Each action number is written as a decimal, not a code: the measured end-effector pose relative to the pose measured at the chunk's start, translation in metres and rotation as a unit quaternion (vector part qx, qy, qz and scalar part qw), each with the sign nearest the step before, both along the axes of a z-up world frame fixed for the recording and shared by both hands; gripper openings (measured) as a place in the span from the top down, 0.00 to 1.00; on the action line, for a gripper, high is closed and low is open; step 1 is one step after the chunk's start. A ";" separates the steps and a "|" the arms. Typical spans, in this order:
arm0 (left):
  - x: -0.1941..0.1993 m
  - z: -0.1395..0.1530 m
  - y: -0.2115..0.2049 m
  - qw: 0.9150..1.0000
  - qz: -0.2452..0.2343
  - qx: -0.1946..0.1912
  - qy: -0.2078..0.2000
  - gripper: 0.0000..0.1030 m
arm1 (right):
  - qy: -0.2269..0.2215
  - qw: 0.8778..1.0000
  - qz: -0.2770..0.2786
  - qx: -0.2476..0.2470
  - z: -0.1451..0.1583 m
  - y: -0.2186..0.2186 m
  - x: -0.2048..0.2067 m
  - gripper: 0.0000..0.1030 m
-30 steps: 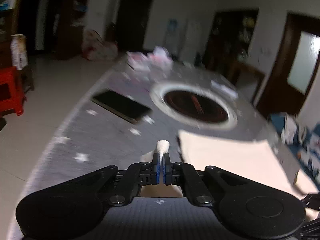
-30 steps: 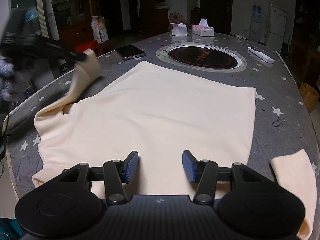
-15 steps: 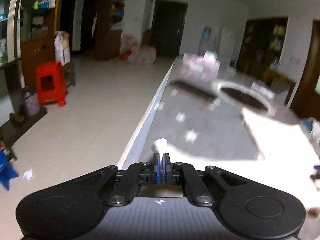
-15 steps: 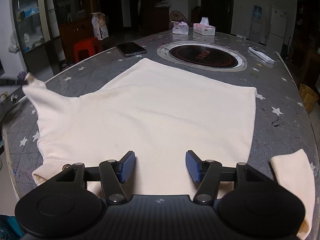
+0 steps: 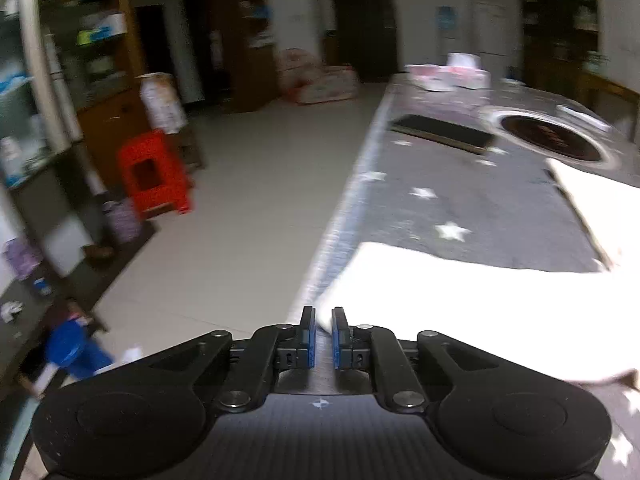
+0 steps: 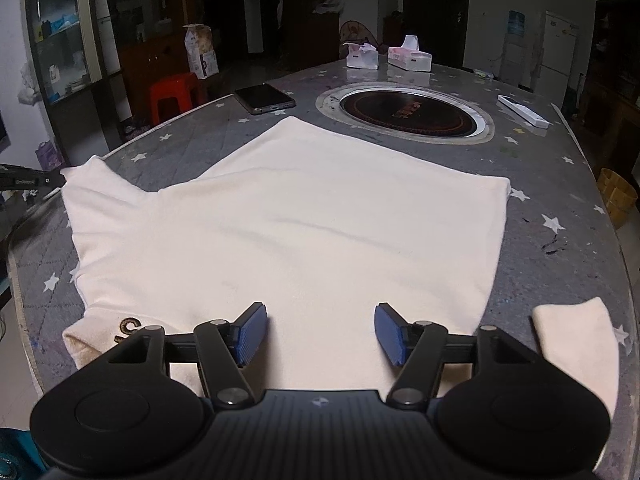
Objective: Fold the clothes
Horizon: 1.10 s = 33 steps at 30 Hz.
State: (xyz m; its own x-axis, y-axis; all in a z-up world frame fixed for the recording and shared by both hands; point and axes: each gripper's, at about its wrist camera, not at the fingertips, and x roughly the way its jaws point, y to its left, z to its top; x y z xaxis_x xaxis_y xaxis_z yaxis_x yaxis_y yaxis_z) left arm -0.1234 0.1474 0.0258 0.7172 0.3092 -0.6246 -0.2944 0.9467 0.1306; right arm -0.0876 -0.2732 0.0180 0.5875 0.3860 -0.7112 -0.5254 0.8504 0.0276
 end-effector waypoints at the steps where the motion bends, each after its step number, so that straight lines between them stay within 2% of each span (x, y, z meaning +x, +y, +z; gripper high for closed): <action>1: -0.002 0.005 -0.001 1.000 0.003 -0.005 -0.010 0.90 | -0.002 1.000 -0.001 0.002 0.002 -0.001 0.000 0.41; 2: -0.004 0.011 -0.002 1.000 0.005 -0.012 -0.020 0.90 | -0.003 1.000 -0.002 0.003 0.003 -0.002 -0.001 0.41; 4: -0.004 0.017 -0.009 0.999 -0.025 -0.034 -0.032 0.90 | -0.007 1.000 -0.007 0.006 0.005 -0.005 -0.002 0.41; 8: 0.011 0.009 -0.033 0.994 -0.091 -0.049 -0.018 0.90 | -0.005 0.999 -0.026 0.019 0.003 -0.013 -0.004 0.41; 11: 0.024 -0.004 -0.033 0.994 -0.091 -0.057 0.002 0.90 | -0.005 0.999 -0.047 0.026 0.004 -0.024 -0.007 0.41; 18: 0.027 -0.010 -0.026 0.995 -0.076 -0.059 0.012 0.90 | -0.016 0.993 -0.107 0.045 0.012 -0.062 -0.005 0.41; 23: 0.025 -0.011 -0.022 0.996 -0.068 -0.061 0.016 0.90 | -0.034 0.987 -0.155 0.029 0.011 -0.091 0.012 0.42; 27: 0.027 -0.010 -0.023 0.996 -0.067 -0.057 0.019 0.90 | -0.030 0.982 -0.184 0.007 0.005 -0.112 0.026 0.50; 30: 0.027 -0.010 -0.025 0.996 -0.065 -0.052 0.021 0.90 | -0.022 0.986 -0.165 -0.005 -0.001 -0.108 0.033 0.54; 31: 0.027 -0.010 -0.025 0.996 -0.064 -0.052 0.021 0.90 | -0.020 0.987 -0.162 -0.009 -0.003 -0.105 0.035 0.65; 33: 0.027 -0.010 -0.025 0.996 -0.063 -0.054 0.021 0.90 | -0.020 0.986 -0.165 -0.016 -0.008 -0.103 0.038 0.78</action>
